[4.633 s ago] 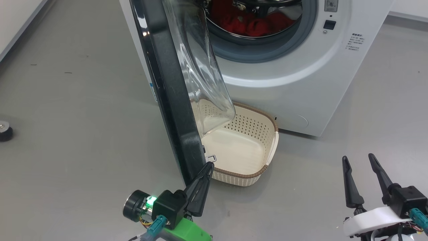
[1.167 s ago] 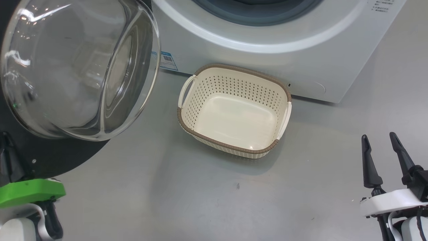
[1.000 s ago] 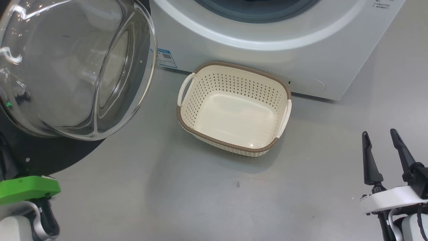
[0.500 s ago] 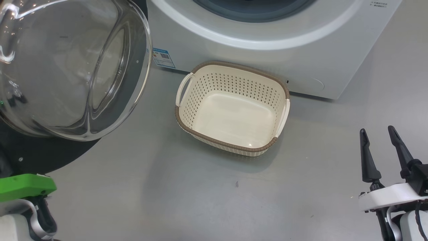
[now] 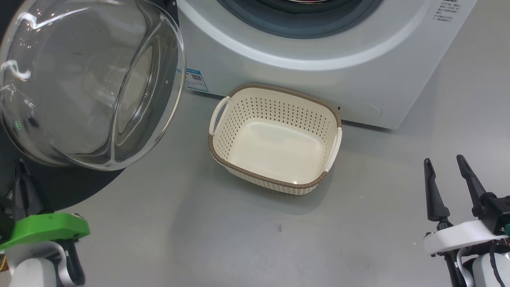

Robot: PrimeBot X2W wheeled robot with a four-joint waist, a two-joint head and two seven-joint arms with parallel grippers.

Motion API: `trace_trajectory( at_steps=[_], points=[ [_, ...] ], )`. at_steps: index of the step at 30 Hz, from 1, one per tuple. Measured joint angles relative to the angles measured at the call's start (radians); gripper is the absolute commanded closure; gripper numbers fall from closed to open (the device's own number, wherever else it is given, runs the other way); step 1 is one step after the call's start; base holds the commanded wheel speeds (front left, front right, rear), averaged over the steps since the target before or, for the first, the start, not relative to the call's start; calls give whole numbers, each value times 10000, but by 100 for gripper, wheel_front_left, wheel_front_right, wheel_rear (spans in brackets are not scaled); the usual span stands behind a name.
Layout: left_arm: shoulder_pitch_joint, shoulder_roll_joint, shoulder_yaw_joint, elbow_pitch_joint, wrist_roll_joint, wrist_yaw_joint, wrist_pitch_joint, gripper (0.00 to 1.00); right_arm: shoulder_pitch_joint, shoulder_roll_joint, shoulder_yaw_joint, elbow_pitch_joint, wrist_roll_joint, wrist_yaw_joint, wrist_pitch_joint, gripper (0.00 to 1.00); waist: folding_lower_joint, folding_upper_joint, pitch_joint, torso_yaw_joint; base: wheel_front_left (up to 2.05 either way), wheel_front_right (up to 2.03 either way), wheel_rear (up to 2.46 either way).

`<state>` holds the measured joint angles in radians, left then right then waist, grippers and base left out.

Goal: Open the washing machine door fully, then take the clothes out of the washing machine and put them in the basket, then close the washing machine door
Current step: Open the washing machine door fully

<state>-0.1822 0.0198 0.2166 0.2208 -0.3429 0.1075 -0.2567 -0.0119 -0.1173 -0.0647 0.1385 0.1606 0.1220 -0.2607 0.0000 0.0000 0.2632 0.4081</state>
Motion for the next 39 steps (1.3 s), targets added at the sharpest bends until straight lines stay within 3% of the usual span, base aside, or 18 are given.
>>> trace_trajectory(
  at_steps=[6, 21, 31, 32, 34, 36, 37, 38, 39],
  points=[
    [513, 6, -499, -355, 86, 0, 0, 100, 30, 104, 61, 127, 19, 0, 0, 0, 0, 0, -282, 2, 0, 0, 0],
    [1487, 67, -3020, -700, -165, -194, 0, 100, 374, 341, 196, 263, 58, 0, 0, 0, 0, 0, -902, 3, 0, 0, 0],
    [1685, 148, -4650, -744, -88, -773, 0, 100, 420, 499, 372, 236, 59, 0, 0, 0, 0, 0, -1103, -492, 0, 0, 0],
    [1686, 151, -4832, -688, -67, -871, 0, 97, 420, 516, 374, 234, 59, 0, 0, 0, 0, 0, -1117, -561, 0, 0, 0],
    [1674, 151, -4991, -669, -54, -872, 0, 68, 420, 531, 376, 222, 59, 0, 0, 0, 0, 0, -1146, -707, 0, 0, 0],
    [1668, 173, -5122, -579, 13, -949, 0, 56, 420, 545, 372, 205, 59, 0, 0, 0, 0, 0, -1171, -860, 0, 0, 0],
    [1651, 178, -5173, -550, 25, -951, 0, 24, 419, 554, 391, 192, 59, 0, 0, 0, -1, 0, -1196, -1020, 0, 0, 0],
    [1642, 178, -5210, -508, 86, -951, 0, 5, 420, 562, 391, 190, 59, 0, 0, 0, 0, 0, -1208, -1102, 0, 0, 0],
    [1639, 178, -5225, -477, 140, -947, 0, 0, 420, 568, 391, 180, 59, 0, 0, 0, 0, 0, -1220, -1187, 0, 0, 0]
  ],
)
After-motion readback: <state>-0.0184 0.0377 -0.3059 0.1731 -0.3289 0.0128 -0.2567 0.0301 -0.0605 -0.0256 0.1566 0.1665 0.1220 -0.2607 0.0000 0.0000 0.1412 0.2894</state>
